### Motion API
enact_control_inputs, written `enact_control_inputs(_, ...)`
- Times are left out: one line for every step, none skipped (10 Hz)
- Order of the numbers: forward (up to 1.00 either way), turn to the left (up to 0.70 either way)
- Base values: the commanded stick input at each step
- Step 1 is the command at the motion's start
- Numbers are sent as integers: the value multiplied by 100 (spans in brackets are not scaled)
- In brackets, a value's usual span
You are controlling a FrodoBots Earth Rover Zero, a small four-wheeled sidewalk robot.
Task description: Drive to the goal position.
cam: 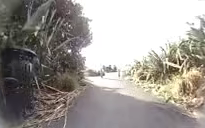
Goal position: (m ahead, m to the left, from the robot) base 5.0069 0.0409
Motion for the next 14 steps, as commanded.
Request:
enact_control_inputs(70, 0)
enact_control_inputs(70, 0)
enact_control_inputs(70, 0)
enact_control_inputs(70, 0)
enact_control_inputs(70, 0)
enact_control_inputs(70, 0)
enact_control_inputs(70, 0)
enact_control_inputs(70, 0)
enact_control_inputs(70, 0)
enact_control_inputs(70, 0)
enact_control_inputs(70, 0)
enact_control_inputs(70, -35)
enact_control_inputs(70, -35)
enact_control_inputs(70, -35)
